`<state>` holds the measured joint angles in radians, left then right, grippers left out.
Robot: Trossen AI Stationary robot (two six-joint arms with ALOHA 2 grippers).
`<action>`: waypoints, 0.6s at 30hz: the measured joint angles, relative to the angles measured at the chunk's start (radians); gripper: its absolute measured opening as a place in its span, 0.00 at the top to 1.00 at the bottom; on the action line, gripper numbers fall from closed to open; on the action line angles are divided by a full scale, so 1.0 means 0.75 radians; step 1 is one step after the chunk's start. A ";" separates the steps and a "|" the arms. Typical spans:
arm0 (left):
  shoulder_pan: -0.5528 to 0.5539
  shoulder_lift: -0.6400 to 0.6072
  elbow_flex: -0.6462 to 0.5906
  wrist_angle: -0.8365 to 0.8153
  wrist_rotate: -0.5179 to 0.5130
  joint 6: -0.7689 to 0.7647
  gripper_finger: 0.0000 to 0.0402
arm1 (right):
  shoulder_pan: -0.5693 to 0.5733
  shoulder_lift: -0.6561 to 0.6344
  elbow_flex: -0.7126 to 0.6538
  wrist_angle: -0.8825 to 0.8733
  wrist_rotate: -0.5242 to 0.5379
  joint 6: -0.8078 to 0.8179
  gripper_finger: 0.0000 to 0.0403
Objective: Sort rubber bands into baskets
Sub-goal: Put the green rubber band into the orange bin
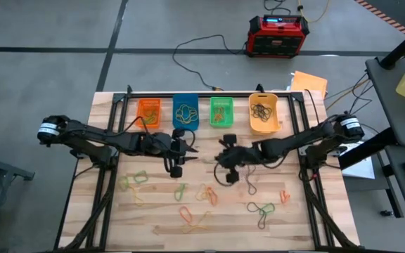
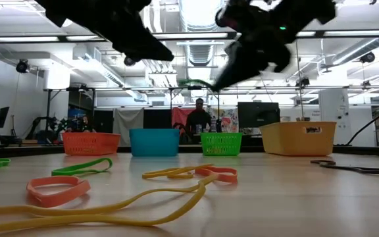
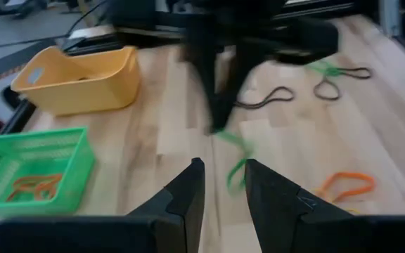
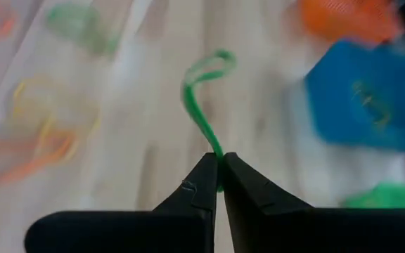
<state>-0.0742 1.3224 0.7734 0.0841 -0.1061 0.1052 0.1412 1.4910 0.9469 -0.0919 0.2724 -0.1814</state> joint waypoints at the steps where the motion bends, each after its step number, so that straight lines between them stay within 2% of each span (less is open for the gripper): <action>1: -0.001 0.000 0.000 0.003 0.001 0.003 0.78 | -0.020 0.000 0.000 0.052 -0.002 -0.033 0.97; 9: 0.006 0.017 0.000 0.023 -0.026 0.024 0.64 | -0.129 0.007 -0.002 0.356 -0.115 -0.195 0.97; 15: 0.007 0.046 0.000 0.062 -0.216 0.069 0.53 | -0.140 0.007 -0.002 0.411 -0.129 -0.250 0.97; 18: 0.008 0.065 0.000 0.075 -0.245 0.106 0.50 | -0.140 0.007 -0.002 0.408 -0.130 -0.251 0.97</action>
<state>-0.0681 1.3713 0.7734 0.1407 -0.2897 0.1844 0.0364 1.4960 0.9451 0.2142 0.1748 -0.3695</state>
